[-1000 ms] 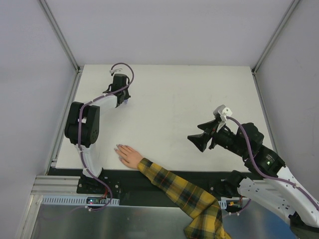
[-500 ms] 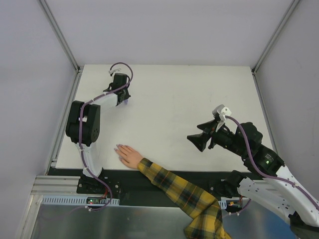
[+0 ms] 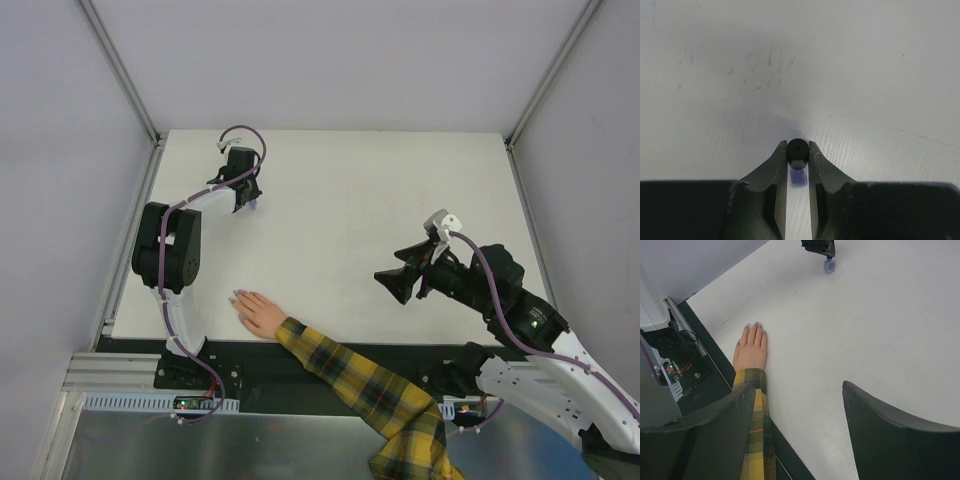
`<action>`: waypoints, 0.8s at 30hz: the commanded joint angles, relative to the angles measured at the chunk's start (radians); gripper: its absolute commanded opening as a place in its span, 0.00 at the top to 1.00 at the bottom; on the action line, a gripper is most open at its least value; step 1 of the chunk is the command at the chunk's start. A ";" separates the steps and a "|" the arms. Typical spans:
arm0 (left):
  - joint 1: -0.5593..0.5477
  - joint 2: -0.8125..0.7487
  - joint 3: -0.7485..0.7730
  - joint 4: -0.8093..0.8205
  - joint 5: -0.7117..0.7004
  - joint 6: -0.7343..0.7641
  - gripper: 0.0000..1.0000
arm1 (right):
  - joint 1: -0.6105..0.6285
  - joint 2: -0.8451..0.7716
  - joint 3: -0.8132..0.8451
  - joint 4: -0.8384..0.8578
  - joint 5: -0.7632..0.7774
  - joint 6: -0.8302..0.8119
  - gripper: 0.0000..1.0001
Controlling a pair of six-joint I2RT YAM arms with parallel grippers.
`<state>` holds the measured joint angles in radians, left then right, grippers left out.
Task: Paint the nails
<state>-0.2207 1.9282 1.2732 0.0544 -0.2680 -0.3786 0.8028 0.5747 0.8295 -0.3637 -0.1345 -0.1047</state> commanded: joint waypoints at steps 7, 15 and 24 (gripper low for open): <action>0.001 0.012 0.032 -0.025 -0.013 -0.009 0.82 | 0.001 0.007 0.011 0.028 0.009 0.014 0.28; -0.009 0.008 0.029 -0.024 -0.023 0.004 0.80 | 0.001 0.011 0.008 0.031 0.006 0.014 0.27; -0.034 0.003 0.025 -0.021 -0.066 0.030 0.71 | -0.001 0.014 0.008 0.031 0.004 0.013 0.27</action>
<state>-0.2386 1.9282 1.2732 0.0437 -0.2882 -0.3729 0.8028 0.5831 0.8295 -0.3637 -0.1349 -0.1047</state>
